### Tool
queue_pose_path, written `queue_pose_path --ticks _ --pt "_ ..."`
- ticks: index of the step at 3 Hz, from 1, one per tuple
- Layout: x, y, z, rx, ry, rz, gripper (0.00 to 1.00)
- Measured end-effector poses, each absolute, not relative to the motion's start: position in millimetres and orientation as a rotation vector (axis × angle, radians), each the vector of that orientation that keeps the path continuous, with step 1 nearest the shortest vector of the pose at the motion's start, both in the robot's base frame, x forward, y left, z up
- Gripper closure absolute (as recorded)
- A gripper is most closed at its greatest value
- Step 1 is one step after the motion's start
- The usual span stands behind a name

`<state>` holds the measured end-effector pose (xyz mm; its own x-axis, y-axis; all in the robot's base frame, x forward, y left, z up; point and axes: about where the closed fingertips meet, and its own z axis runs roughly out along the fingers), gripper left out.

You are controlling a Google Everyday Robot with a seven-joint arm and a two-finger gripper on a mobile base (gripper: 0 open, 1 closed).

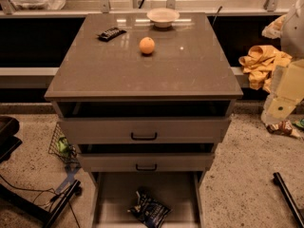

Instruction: Pick blue chip bag from bottom drawer and place on counter

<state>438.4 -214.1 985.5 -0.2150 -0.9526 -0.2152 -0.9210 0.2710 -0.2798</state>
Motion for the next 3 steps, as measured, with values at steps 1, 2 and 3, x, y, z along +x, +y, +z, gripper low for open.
queue_pose_path --ticks 1,2,3 --pt "438 -214 986 -1.707 2.206 -0.129 0.00" --pt "443 -213 976 -1.686 2.183 -0.160 0.00" --pt "431 -212 936 -1.654 2.141 -0.154 0.00"
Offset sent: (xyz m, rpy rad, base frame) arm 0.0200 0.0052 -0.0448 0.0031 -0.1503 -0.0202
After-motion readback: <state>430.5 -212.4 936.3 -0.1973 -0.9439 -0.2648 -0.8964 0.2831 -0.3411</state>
